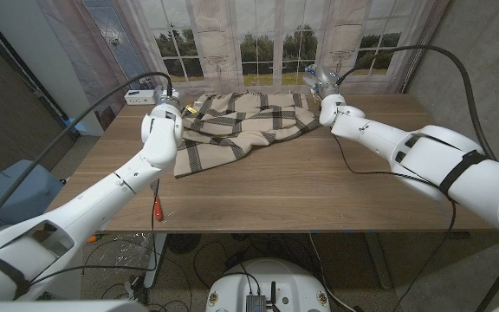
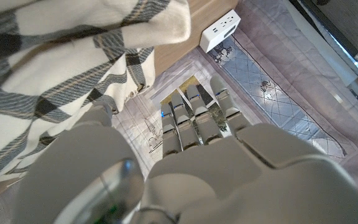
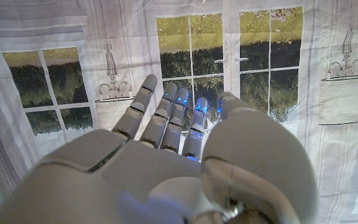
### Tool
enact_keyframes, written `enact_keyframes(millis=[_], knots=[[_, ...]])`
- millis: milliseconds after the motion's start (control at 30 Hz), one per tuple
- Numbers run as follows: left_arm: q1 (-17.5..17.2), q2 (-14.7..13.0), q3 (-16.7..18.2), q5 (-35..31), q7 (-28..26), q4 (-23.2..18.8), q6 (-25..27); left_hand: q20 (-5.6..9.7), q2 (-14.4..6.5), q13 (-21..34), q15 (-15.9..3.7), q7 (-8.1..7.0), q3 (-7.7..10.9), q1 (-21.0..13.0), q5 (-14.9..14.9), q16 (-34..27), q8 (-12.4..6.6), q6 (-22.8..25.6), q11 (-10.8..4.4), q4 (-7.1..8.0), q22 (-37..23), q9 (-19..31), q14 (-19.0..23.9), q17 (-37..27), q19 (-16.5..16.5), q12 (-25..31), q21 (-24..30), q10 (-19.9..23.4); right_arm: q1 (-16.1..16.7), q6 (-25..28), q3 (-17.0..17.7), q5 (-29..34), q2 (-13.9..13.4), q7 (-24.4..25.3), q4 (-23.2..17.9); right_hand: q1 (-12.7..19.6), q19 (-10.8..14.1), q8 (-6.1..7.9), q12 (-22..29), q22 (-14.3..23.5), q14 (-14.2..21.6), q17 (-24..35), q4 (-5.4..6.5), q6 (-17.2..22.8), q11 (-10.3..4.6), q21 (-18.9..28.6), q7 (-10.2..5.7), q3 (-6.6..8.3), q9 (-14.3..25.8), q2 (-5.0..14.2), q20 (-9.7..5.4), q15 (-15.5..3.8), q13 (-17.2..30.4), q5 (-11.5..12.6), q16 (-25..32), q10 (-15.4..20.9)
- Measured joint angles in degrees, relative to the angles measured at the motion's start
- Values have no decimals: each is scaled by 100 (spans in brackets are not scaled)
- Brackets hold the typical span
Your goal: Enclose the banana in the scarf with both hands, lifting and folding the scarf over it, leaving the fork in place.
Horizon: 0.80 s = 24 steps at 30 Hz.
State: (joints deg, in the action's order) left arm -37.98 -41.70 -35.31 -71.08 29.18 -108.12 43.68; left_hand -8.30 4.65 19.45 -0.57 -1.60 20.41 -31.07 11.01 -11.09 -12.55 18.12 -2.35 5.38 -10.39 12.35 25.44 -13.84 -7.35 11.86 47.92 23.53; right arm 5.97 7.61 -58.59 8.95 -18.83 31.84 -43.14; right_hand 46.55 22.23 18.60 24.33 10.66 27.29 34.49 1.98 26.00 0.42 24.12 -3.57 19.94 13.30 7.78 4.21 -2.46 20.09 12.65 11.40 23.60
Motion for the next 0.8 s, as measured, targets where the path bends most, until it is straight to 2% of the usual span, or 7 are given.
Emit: enact_keyframes(millis=[33, 100, 233, 333, 433, 533, 800], knots=[[-8, -9, 1, 24, 8, -21, 2, 0, 34, -5, 20, 1, -33, 34, 7, 0, 24, -36, 15, -2, 0, -9, -20, 16, 0, -21, -6, -32, 27, 19, 14, 19, -27, -35, -74, -2, 0, 0, -25, 0, 0, 0, 0, 0, 0, 0, 0, 0, -2, 2, 0, 0, -13, -1, 0, 0], [-50, -61, 5, 229, 108, -132, 33, -5, 88, -28, 58, 36, -56, 88, 11, 0, 49, -78, 51, -7, 0, -33, -57, 27, -5, -21, -6, -71, 194, 116, 95, 130, -190, -87, -564, -27, 0, 0, -43, 0, -4, -20, 0, 21, -2, 0, 20, 0, -27, 26, 0, -4, -17, -1, 0, -1], [-149, -201, 4, 410, 222, -399, 77, -61, 178, -54, 69, 69, -117, 122, 44, 0, 91, -148, 82, -41, 0, -38, -129, 63, 0, -43, -53, -161, 434, 343, 212, 417, -407, -238, -1271, -88, 0, -45, -87, 0, -42, -62, 0, 25, -22, 0, 16, 0, -53, 22, 0, -20, -43, -37, -34, -60], [-219, -302, -6, 566, 312, -578, 131, -61, 234, -58, 99, 50, -173, 128, 45, 0, 113, -190, 70, -48, -1, -64, -160, 81, 0, -43, -68, -208, 594, 508, 282, 612, -543, -366, -1666, -109, 0, -46, -87, 0, -84, -91, 0, 42, -34, 0, -1, 0, -58, 0, 0, -20, -56, -41, -45, -72], [-301, -413, -21, 689, 390, -774, 188, -83, 257, -79, 122, 94, -196, 104, 66, 0, 134, -242, 93, -72, -1, -64, -183, 103, -22, -65, -90, -233, 753, 633, 351, 802, -656, -479, -2024, -109, 0, -84, -126, 0, -102, -115, 0, 42, -43, 0, -1, 0, -79, 0, 0, -20, -70, -41, -44, -81], [-347, -478, -30, 781, 451, -884, 243, -102, 317, -86, 136, 71, -221, 104, 94, 0, 147, -292, 124, -97, -1, -64, -245, 107, -41, -65, -90, -264, 907, 730, 425, 938, -763, -573, -2320, -108, 0, -90, -128, 1, -106, -132, 0, 42, -42, 0, -1, 0, -80, 0, 0, -23, -80, -41, -44, -81], [-475, -650, -99, 898, 640, -1165, 408, -132, 356, -115, 223, 106, -276, 65, 132, 29, 179, -461, 151, -152, -1, -91, -406, 158, -72, -67, -143, -484, 1262, 945, 615, 1209, -993, -816, -2935, -138, -1, -133, -219, 1, -174, -198, -17, 42, -43, 0, -1, 17, -106, 30, 0, -31, -123, -80, -44, -142]])
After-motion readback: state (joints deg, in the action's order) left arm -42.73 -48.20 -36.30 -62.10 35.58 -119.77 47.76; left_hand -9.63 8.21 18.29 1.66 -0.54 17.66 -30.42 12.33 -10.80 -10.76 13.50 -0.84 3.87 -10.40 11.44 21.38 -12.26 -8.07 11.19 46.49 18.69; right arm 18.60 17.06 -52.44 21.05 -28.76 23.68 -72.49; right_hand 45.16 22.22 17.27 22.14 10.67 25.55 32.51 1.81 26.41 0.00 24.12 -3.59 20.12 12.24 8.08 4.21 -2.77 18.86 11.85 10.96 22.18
